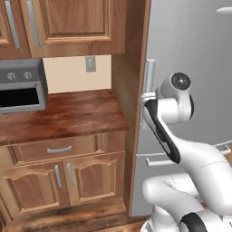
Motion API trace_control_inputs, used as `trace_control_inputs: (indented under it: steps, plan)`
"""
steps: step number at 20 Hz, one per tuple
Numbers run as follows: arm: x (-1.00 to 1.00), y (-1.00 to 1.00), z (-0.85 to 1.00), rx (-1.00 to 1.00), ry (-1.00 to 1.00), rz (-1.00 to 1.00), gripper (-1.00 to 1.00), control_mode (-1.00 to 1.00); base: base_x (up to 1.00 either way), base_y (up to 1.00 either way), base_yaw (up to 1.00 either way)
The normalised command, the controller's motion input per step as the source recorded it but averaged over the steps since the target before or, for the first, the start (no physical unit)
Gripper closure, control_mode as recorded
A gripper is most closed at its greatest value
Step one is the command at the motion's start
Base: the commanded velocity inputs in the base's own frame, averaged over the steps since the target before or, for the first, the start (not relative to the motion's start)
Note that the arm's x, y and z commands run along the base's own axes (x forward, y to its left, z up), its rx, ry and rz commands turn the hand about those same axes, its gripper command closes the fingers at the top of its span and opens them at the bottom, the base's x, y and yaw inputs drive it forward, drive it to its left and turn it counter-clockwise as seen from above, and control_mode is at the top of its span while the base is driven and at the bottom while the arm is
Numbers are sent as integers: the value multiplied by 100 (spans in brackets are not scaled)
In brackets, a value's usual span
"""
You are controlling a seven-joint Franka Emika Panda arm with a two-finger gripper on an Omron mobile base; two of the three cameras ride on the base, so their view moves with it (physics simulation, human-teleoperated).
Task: Open the fridge, remove the pear, mushroom, and fish, and place them on any counter.
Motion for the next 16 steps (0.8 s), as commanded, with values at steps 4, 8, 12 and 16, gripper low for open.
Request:
trace_control_inputs:
  steps: [4,8,12,16]
  plan:
    - [64,-8,-1,0,0,0,-100,-100,0,0,0]
    - [51,-13,-1,0,-1,0,-100,-100,0,0,0]
    - [47,-3,-11,0,-5,0,-100,-100,0,0,0]
    - [56,0,-12,0,-3,0,-100,-100,0,0,0]
